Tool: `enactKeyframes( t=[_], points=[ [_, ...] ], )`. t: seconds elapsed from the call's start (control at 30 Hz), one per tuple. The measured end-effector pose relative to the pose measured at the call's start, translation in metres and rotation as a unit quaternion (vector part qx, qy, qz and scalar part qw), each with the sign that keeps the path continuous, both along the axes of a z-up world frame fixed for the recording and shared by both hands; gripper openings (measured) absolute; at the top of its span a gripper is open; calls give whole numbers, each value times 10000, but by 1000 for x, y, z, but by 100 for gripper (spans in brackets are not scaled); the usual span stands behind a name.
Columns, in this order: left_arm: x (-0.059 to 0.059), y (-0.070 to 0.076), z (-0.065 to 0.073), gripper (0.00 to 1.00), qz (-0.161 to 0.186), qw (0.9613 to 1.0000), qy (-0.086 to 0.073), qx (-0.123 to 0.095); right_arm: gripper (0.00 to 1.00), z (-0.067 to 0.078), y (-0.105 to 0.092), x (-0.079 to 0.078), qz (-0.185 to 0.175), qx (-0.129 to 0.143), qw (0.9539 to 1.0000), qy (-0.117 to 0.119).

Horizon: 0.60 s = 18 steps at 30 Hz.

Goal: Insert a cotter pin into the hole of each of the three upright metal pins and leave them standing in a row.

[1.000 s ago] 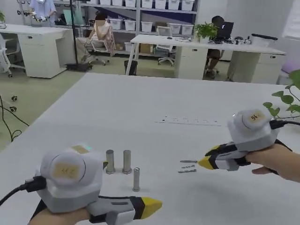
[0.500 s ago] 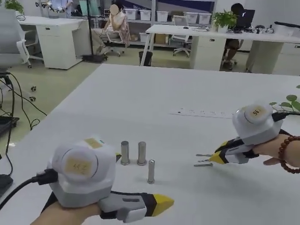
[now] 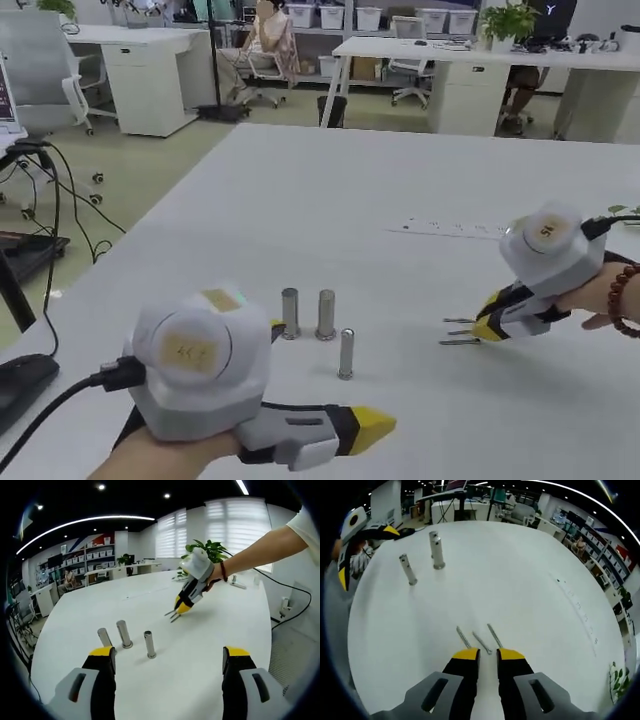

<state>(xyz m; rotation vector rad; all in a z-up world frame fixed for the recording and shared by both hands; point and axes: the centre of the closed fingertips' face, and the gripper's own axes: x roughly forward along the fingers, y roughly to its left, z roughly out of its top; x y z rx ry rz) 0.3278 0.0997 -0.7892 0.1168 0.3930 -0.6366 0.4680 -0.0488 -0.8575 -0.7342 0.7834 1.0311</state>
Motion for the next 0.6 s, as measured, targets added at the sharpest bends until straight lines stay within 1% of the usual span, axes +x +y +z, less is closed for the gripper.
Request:
enactKeyframes(
  t=[0.03,0.07,0.17,0.23,0.3,0.33,0.37,0.43,0.47,0.5,0.57,0.6],
  points=[
    [0,0,-1,88,-9,10000,13,11,16,-1,0,-1,44,-28,10000,42],
    [-1,0,-1,88,-22,10000,34,16,15,1,1,2,69,11,10000,21],
    [-2,-1,-1,88,-45,10000,28,11,15,1,0,6,72,-49,9999,97],
    [-3,-1,-1,88,-64,10000,26,21,15,1,1,4,121,-70,9997,216],
    [-3,-1,-1,88,-70,10000,32,47,16,1,1,6,141,-106,9995,251],
    [-3,0,-1,88,-68,10000,34,45,16,1,1,6,127,-107,9993,322],
    [-3,0,-1,88,-67,10000,38,43,16,2,2,5,42,-29,9991,429],
    [-3,1,0,88,-55,10000,28,44,16,4,5,6,33,56,9989,466],
    [-3,1,0,88,-47,10000,30,47,16,3,5,5,58,31,9988,484],
    [-3,2,-1,87,-44,10000,39,49,16,1,4,3,138,-83,9985,529],
    [-3,2,-1,87,-31,10000,43,58,15,-1,4,2,219,-167,9981,556],
    [-3,3,-1,87,-27,10000,42,67,15,0,5,3,180,-140,9981,567]
  ],
)
